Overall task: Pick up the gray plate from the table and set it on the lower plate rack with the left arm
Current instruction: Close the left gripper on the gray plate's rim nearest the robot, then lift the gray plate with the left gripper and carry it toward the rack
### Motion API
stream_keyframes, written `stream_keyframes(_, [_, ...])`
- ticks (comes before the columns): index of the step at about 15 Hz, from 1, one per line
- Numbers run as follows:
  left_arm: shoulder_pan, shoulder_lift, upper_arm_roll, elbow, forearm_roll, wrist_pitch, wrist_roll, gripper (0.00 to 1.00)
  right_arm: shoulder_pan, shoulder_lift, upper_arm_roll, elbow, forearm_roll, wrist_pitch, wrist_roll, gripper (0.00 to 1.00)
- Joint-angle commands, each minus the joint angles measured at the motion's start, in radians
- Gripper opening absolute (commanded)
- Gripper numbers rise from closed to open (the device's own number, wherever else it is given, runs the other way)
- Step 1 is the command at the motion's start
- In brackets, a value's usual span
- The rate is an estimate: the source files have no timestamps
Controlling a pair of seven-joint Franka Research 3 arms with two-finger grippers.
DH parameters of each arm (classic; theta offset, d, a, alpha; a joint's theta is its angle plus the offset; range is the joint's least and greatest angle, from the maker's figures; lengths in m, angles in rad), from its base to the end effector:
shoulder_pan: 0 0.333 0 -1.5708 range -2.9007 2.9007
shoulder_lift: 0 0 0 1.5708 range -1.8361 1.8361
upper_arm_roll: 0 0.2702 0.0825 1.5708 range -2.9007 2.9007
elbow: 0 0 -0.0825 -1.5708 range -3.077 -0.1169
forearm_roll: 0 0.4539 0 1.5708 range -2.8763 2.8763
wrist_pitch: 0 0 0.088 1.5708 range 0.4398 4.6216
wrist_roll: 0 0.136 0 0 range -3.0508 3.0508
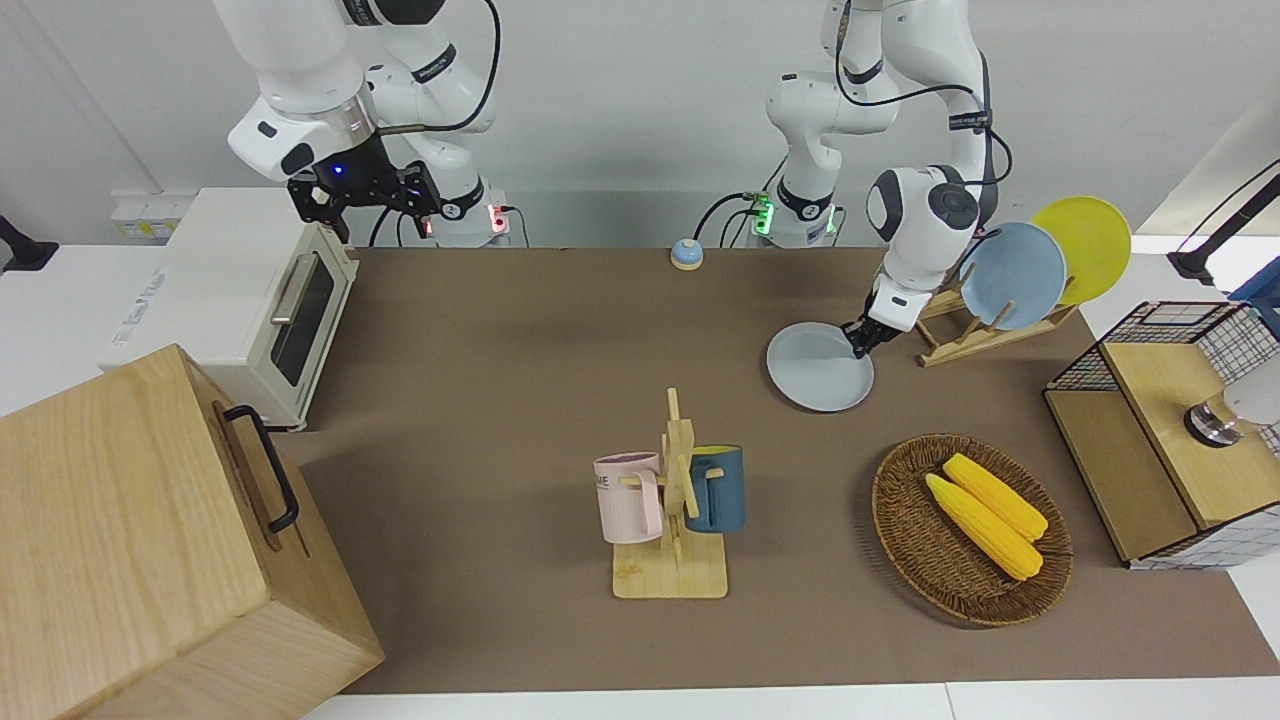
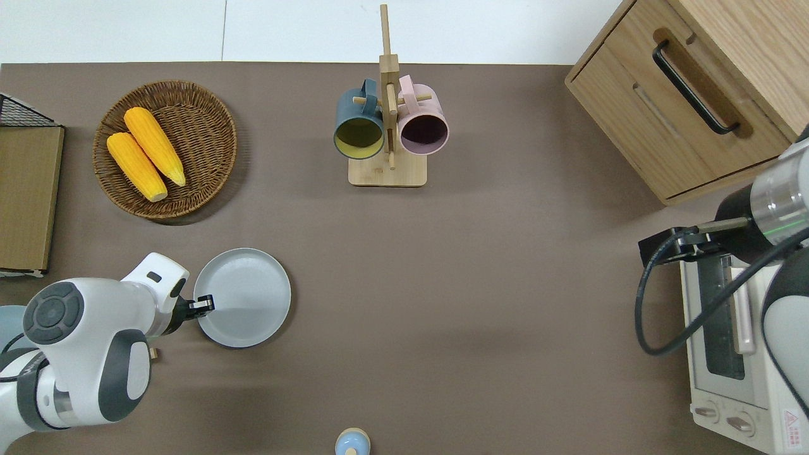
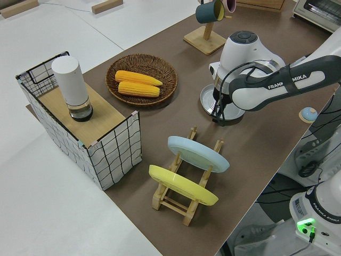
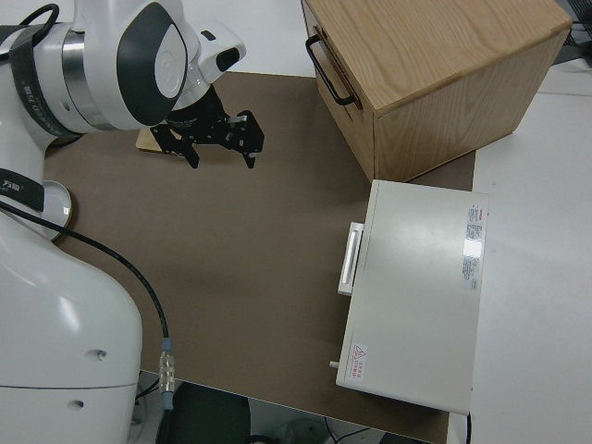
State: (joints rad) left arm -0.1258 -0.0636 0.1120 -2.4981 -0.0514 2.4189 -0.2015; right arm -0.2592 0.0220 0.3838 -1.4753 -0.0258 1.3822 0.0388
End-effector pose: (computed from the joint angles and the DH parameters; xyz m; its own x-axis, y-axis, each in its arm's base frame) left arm 0.5085 -0.0095 0.1789 0.9743 0.2238 -0.0247 0.2246 -0.9738 0.0362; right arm 0.6025 0.0695 0.5727 0.9904 0.0809 -0.1125 0.0839 -0.9962 0.0219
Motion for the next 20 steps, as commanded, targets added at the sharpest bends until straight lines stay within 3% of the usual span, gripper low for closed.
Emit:
stream_keyframes(1, [-0.006,0.008,0.006,-0.013,-0.002,0.02,-0.01,0.0,-0.023,-0.002,0.021,0.007,-0.005,-0.011,0.012,0.983])
stream_keyframes(10, [-0.006,-0.001,0.006,0.031,-0.001,-0.004,-0.007,0.0,-0.023,-0.002,0.021,0.007,-0.006,-0.011,0.012,0.983])
stream_keyframes(20, [0.001,-0.01,0.008,0.385,0.001,-0.528,0.008,0.0,-0.023,-0.002,0.021,0.007,-0.005,-0.011,0.012,0.983])
